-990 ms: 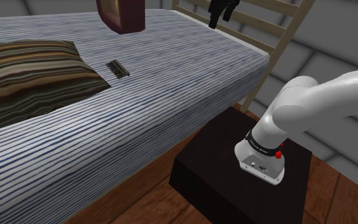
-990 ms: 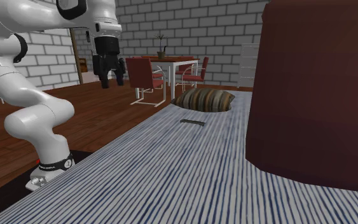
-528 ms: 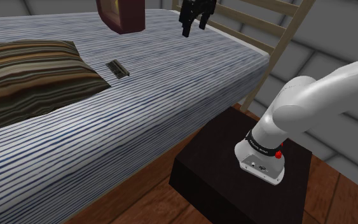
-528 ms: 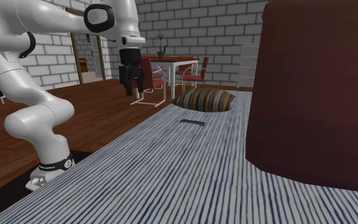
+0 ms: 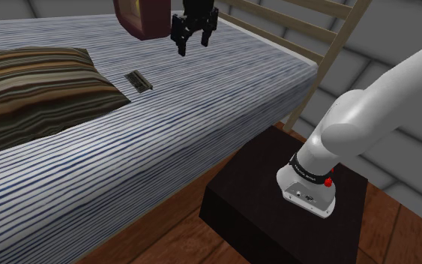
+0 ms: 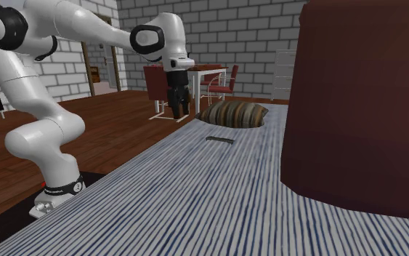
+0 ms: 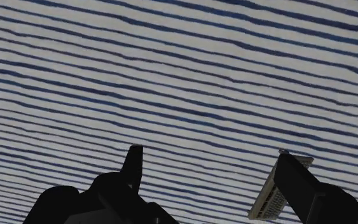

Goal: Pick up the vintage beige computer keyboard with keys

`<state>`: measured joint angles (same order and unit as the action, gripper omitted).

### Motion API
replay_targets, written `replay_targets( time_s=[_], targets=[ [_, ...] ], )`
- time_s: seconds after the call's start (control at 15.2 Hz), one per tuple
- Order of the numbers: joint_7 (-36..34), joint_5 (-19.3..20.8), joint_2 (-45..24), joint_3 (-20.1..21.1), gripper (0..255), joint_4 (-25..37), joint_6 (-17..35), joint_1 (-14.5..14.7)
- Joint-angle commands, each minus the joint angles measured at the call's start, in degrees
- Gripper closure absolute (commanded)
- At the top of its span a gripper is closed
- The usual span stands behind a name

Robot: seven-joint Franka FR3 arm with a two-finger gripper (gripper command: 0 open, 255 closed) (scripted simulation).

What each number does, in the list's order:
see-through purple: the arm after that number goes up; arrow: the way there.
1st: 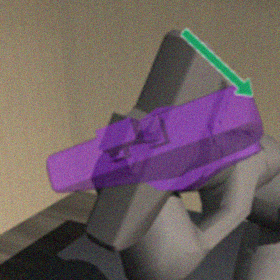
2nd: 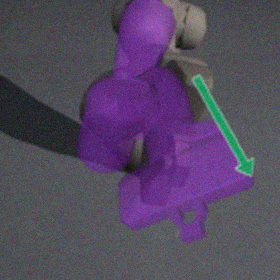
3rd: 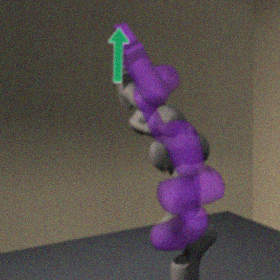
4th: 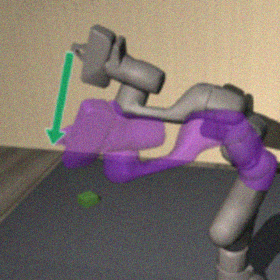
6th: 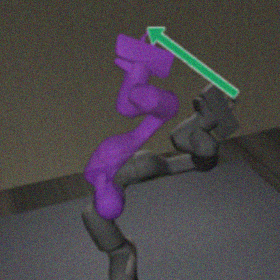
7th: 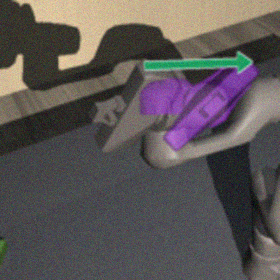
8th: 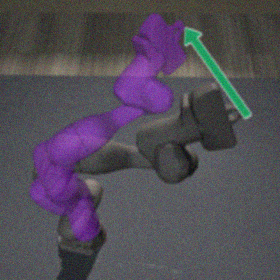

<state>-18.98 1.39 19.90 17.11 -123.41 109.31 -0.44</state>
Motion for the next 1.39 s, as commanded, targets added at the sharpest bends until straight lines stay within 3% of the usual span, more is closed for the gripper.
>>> replay_targets(
  time_s=[0.0,0.46,0.86,1.32],
  targets=[
    [-2.5,0.9,-3.7,1.5,0,1.7,2.1,-0.1],
    [-12.0,7.3,-19.1,5.8,0,12.0,6.1,0.4],
    [-19.5,14.5,-33.3,6.8,0,24.4,6.2,3.5],
    [-20.9,15.7,-34.7,6.4,0,20.9,10.9,3.7]
  ],
)
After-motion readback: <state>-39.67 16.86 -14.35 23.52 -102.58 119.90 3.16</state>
